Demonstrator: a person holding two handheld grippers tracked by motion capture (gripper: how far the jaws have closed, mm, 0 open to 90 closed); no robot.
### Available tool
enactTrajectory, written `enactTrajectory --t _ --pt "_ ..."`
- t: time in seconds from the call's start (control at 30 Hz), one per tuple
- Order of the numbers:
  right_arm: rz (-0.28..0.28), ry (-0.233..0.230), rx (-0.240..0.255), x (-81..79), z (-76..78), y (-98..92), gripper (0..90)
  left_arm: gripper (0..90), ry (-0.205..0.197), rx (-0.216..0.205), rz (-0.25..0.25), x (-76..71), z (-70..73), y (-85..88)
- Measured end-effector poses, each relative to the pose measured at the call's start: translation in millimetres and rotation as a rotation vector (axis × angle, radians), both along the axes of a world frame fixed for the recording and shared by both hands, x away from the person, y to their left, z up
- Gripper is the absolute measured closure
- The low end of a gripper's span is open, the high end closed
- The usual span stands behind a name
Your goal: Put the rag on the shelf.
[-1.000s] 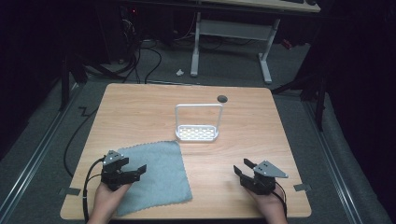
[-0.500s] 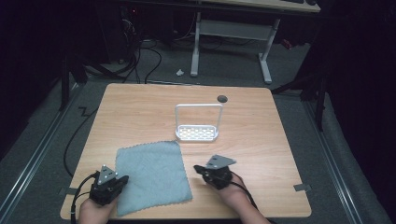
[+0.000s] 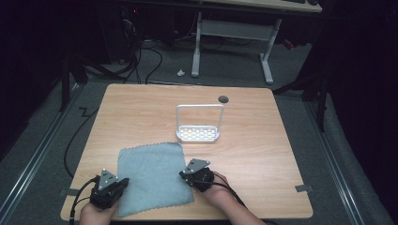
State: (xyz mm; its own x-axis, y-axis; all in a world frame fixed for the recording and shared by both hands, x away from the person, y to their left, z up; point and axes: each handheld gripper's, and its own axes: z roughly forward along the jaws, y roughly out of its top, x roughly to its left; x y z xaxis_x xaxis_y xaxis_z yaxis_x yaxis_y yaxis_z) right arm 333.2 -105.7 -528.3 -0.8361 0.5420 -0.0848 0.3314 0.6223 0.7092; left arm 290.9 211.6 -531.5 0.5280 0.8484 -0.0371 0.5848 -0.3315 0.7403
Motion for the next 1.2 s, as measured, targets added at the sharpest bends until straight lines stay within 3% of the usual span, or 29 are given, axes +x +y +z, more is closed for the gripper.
enactTrajectory --t 0.17,0.47,0.6,0.8,0.97,1.0,1.03,1.1,1.13,1.2 --pt "-0.029 -0.014 -0.015 -16.8 0.6 -22.6 90.0 88.9 0.017 0.002 -0.102 7.4 1.9 -22.0" --pt "-0.175 0.011 0.004 -43.1 1.9 -86.2 90.0 87.5 0.037 -0.006 -0.294 18.2 3.6 -79.4" --pt "-0.226 0.019 0.008 -52.4 2.5 -106.7 90.0 85.9 0.034 0.000 -0.344 19.2 4.0 -97.6" --pt "-0.263 0.022 0.008 -61.4 2.9 -121.5 90.0 87.1 0.026 -0.003 -0.373 21.4 3.4 -108.3" --pt "-0.250 0.017 -0.009 -60.4 3.9 -121.1 90.0 87.1 0.021 0.002 -0.375 21.1 3.4 -108.8" --pt "-0.251 0.007 -0.015 -58.1 4.2 -120.7 90.0 86.6 0.006 0.006 -0.356 21.7 4.0 -109.9" --pt "-0.265 -0.003 -0.005 -54.0 5.0 -121.0 90.0 79.5 -0.049 0.013 -0.330 22.2 5.7 -110.7" --pt "-0.292 -0.004 0.050 -41.0 8.1 -121.9 88.8 73.4 -0.101 0.003 -0.288 31.1 10.9 -112.0" --pt "-0.307 -0.014 0.056 -34.2 9.3 -121.5 88.2 72.8 -0.101 0.007 -0.272 37.1 12.4 -113.2" --pt "-0.327 -0.008 0.068 -22.8 9.3 -120.7 86.6 72.7 -0.047 0.036 -0.247 47.4 9.3 -115.0"
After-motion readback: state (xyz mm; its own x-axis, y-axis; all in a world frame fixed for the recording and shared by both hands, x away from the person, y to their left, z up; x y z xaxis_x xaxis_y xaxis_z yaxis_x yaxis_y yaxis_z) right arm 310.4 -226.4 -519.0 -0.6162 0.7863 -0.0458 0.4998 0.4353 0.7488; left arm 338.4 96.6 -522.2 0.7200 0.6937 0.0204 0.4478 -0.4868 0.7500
